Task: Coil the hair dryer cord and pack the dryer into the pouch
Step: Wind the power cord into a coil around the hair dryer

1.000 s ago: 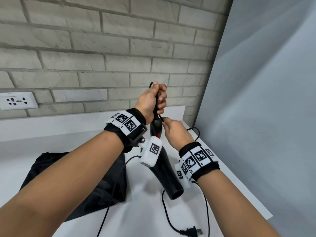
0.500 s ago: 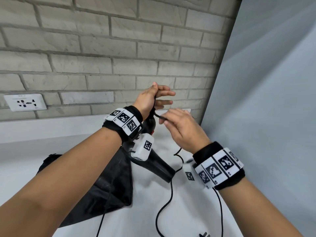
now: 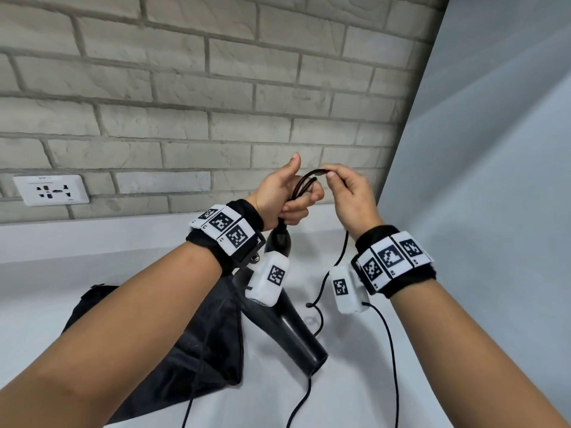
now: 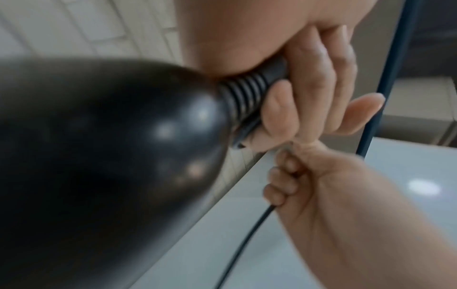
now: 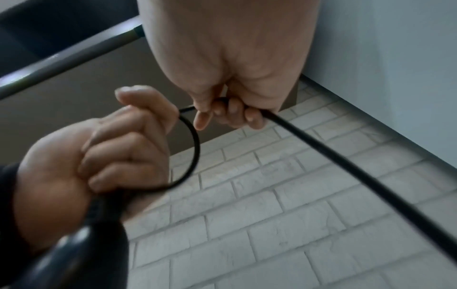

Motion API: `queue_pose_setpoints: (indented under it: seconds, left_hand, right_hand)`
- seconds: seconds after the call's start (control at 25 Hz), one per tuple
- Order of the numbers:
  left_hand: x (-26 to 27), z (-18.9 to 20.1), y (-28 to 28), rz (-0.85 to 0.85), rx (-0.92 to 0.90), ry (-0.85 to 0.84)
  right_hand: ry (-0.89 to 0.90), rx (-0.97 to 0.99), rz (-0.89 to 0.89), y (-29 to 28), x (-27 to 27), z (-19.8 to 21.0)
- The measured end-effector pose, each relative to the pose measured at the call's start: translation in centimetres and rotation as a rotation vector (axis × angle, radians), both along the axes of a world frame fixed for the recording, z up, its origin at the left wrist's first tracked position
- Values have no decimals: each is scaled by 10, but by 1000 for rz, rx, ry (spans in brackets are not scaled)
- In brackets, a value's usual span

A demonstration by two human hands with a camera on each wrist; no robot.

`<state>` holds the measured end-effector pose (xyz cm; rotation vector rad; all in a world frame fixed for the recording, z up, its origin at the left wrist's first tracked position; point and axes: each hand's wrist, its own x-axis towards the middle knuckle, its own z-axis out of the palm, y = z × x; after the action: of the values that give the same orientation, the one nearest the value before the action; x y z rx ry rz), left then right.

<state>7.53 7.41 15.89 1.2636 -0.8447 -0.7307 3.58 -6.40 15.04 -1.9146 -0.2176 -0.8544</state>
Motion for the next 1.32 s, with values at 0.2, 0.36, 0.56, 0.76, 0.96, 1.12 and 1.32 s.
queue_pose_setpoints:
  seconds: [0.2,0.36,0.56,0.76,0.96,1.12,1.32]
  left_hand:
    - [-1,2,3,-15,-97,147]
    - [-5,4,4,29,-132,217]
    - [-14,5,3,35,-145,242]
    - [-10,7,8,88,-235,255]
    - [-4,4,6,242,-342,293]
    - [-2,0,3,380,-335,255]
    - [0,-1,2,498,-289,102]
  right_hand:
    - [88,102,228,3,-5,-17]
    - [147,94,273,0,-11,-11]
    - [183,88,216,-6,-12,-12]
    - [182,-213,-82,-18,-23,-41]
    - [304,-306,-133,-29,-33,-72]
    - [309,-450,-80,-14,-45,-66]
    - [322,-611,-17,1,-52,-58]
